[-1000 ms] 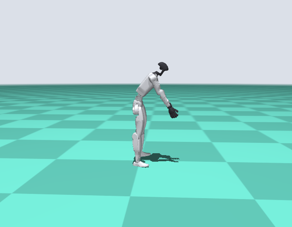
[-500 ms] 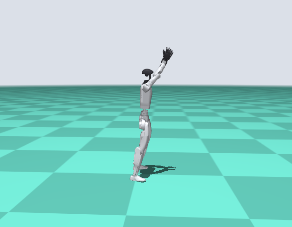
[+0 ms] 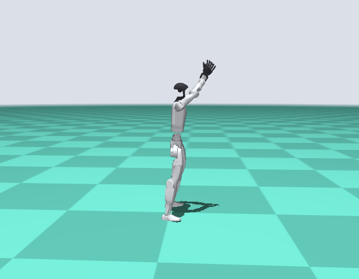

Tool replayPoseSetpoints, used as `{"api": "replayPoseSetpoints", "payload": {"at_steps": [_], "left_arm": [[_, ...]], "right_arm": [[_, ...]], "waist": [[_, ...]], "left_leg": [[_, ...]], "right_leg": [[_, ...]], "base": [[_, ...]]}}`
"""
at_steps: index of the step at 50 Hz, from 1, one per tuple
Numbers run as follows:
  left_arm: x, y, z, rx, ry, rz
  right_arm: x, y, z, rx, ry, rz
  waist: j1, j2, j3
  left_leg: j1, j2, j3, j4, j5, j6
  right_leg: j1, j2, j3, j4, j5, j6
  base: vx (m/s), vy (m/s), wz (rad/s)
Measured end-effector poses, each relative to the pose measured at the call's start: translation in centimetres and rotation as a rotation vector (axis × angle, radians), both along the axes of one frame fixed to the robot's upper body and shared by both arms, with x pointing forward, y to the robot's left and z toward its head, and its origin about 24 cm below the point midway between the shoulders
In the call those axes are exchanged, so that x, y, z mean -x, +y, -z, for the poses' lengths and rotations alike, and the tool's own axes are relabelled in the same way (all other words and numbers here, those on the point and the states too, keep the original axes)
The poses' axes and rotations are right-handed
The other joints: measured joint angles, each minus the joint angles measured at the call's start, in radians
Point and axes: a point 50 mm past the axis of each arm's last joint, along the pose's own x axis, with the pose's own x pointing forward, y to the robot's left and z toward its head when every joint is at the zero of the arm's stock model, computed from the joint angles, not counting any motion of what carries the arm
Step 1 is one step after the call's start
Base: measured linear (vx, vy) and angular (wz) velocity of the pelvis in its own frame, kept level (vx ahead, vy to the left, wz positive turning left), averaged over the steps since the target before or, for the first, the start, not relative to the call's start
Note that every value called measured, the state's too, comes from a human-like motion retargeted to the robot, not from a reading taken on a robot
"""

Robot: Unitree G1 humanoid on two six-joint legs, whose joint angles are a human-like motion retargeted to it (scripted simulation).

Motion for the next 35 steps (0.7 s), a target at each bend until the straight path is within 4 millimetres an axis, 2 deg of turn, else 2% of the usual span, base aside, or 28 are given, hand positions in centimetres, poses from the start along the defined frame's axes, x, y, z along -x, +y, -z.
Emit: {"api": "replayPoseSetpoints", "payload": {"at_steps": [7,13,16,20,22,23,26,28,31,33,35], "left_arm": [[-1.3,-0.7,1.8,-0.010,-0.007,0.002],[-3.4,-0.5,3.8,0.055,0.074,0.013],[-6.1,0.3,6.3,0.052,0.154,-0.015],[-10.5,1.2,11.6,0.051,0.331,-0.040],[-13.3,2.0,16.1,0.051,0.477,-0.078],[-14.7,2.3,19.0,0.064,0.570,-0.086],[-17.4,3.0,29.3,0.131,0.889,-0.100],[-17.6,3.5,36.7,0.195,1.113,-0.098],[-15.5,4.1,47.1,0.299,1.418,-0.108],[-12.9,4.4,53.0,0.341,1.589,-0.129],[-9.7,4.4,58.0,0.454,1.726,-0.112]], "right_arm": [[-1.5,-0.2,1.0,0.026,0.037,0.027],[-3.8,0.0,2.9,0.014,0.110,0.078],[-6.4,0.6,5.4,0.021,0.208,0.072],[-10.7,1.1,10.6,0.032,0.395,0.069],[-13.4,1.6,15.0,0.034,0.539,0.081],[-14.8,1.7,17.8,0.042,0.629,0.098],[-17.9,1.7,28.0,0.091,0.926,0.172],[-18.4,1.8,35.3,0.146,1.131,0.219],[-16.6,1.9,45.7,0.213,1.422,0.256],[-14.2,1.9,51.8,0.227,1.596,0.260],[-10.9,1.2,57.8,0.151,1.791,0.198]], "waist": [[-0.041,-0.001,0.059],[-0.070,-0.002,0.190],[-0.091,-0.002,0.281],[-0.118,-0.008,0.433],[-0.138,-0.017,0.483],[-0.145,-0.016,0.492],[-0.157,-0.009,0.503],[-0.163,-0.007,0.503],[-0.168,-0.015,0.503],[-0.170,-0.019,0.503],[-0.138,-0.033,0.503]], "left_leg": [[-0.064,-0.005,-0.020,-0.026,0.037,-0.006],[-0.101,-0.012,-0.032,-0.073,0.087,-0.004],[-0.114,-0.017,-0.036,-0.097,0.115,-0.001],[-0.133,-0.029,-0.047,-0.130,0.157,0.009],[-0.165,-0.036,-0.053,-0.153,0.183,0.012],[-0.191,-0.040,-0.057,-0.165,0.198,0.013],[-0.274,-0.049,-0.062,-0.200,0.240,0.012],[-0.333,-0.053,-0.061,-0.220,0.265,0.010],[-0.432,-0.056,-0.052,-0.232,0.287,0.010],[-0.490,-0.057,-0.044,-0.232,0.295,0.011],[-0.537,-0.059,-0.040,-0.232,0.300,0.031]], "right_leg": [[-0.069,0.001,-0.004,0.005,0.021,-0.008],[-0.119,0.005,-0.005,0.002,0.049,-0.020],[-0.136,0.006,-0.007,-0.011,0.070,-0.022],[-0.151,0.005,-0.016,-0.036,0.105,-0.028],[-0.182,0.005,-0.019,-0.052,0.127,-0.035],[-0.207,0.004,-0.022,-0.059,0.139,-0.039],[-0.293,0.004,-0.023,-0.081,0.173,-0.049],[-0.360,0.005,-0.018,-0.087,0.192,-0.055],[-0.471,0.004,-0.003,-0.088,0.213,-0.060],[-0.537,0.003,0.009,-0.088,0.225,-0.062],[-0.590,0.002,0.021,-0.088,0.230,-0.076]], "base": [[-0.17,0.00,0.11],[-0.23,0.00,0.07],[-0.28,0.00,0.08],[-0.28,0.01,0.16],[-0.26,0.01,0.21],[-0.23,0.02,0.22],[-0.20,0.02,0.16],[-0.15,0.02,0.02],[-0.10,0.01,-0.09],[-0.08,0.00,-0.16],[-0.07,-0.01,-0.14]]}}
